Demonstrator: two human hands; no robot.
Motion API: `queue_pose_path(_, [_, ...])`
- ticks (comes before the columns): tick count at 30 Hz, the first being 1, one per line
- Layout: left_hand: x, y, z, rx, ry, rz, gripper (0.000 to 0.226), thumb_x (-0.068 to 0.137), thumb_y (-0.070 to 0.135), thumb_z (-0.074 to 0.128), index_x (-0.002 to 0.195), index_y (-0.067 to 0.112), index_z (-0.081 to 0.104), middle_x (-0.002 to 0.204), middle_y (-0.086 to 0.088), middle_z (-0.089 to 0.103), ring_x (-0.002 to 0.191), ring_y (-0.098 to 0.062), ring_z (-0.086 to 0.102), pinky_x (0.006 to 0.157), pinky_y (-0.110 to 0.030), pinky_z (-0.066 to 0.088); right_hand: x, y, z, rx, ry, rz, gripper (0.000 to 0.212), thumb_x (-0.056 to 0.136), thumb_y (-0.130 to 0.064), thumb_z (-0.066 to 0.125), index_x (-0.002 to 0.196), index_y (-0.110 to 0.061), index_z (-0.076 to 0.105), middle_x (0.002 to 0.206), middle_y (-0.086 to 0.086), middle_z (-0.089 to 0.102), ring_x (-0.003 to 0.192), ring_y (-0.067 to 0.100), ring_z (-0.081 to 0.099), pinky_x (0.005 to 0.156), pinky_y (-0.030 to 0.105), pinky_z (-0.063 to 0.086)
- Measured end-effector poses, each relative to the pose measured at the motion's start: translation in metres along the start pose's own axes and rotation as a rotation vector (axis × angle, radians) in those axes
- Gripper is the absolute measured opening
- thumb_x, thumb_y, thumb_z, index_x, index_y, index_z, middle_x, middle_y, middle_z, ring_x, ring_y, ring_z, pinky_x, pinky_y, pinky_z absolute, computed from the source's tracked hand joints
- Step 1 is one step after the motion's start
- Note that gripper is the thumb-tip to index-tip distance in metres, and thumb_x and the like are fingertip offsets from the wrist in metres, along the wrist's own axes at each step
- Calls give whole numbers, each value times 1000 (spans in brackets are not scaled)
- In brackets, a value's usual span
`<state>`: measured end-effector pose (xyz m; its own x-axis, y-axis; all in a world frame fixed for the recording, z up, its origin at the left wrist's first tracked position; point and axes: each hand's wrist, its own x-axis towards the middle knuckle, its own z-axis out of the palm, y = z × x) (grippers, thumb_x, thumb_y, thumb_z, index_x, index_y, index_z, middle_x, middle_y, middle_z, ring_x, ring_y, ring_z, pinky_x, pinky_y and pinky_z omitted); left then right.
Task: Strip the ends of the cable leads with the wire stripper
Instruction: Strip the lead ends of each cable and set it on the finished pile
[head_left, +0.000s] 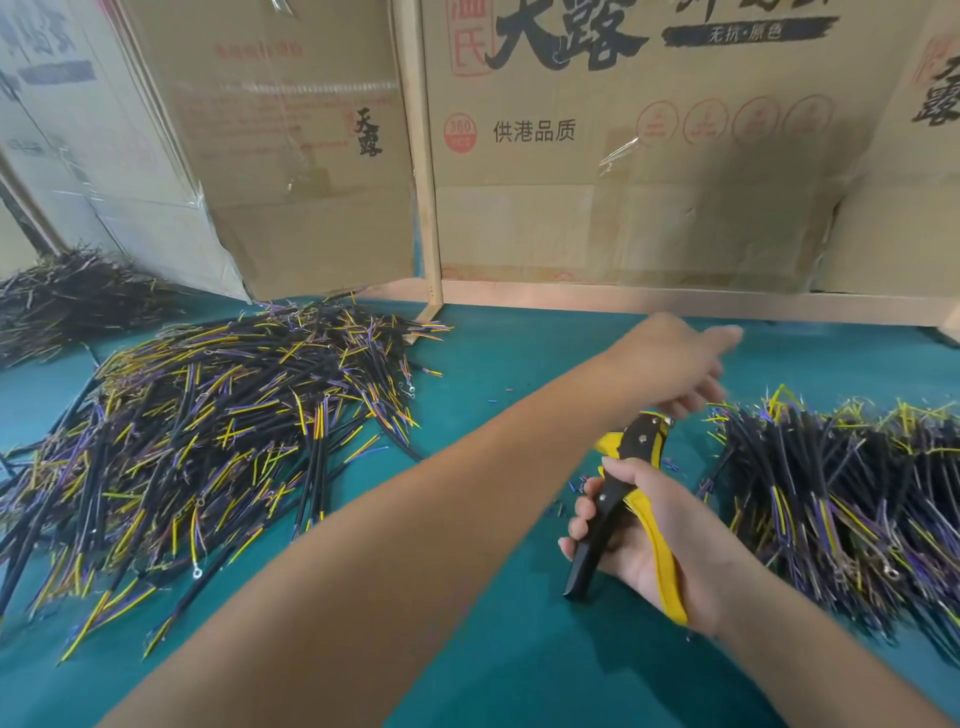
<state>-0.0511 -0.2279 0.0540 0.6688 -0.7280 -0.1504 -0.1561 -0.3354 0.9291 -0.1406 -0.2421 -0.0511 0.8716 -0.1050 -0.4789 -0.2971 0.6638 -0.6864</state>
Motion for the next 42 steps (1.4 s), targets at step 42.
queue_pose_path(42, [-124,-183,-205,1039,788,-454,34,88,33,60,67,13,42,70,-3,47,72,-32,51,65,-33,39,3,5,1,-56,-23,-23,20,92,-20,59,88,-1,62,71,17,57,59,32,59,63,47,58])
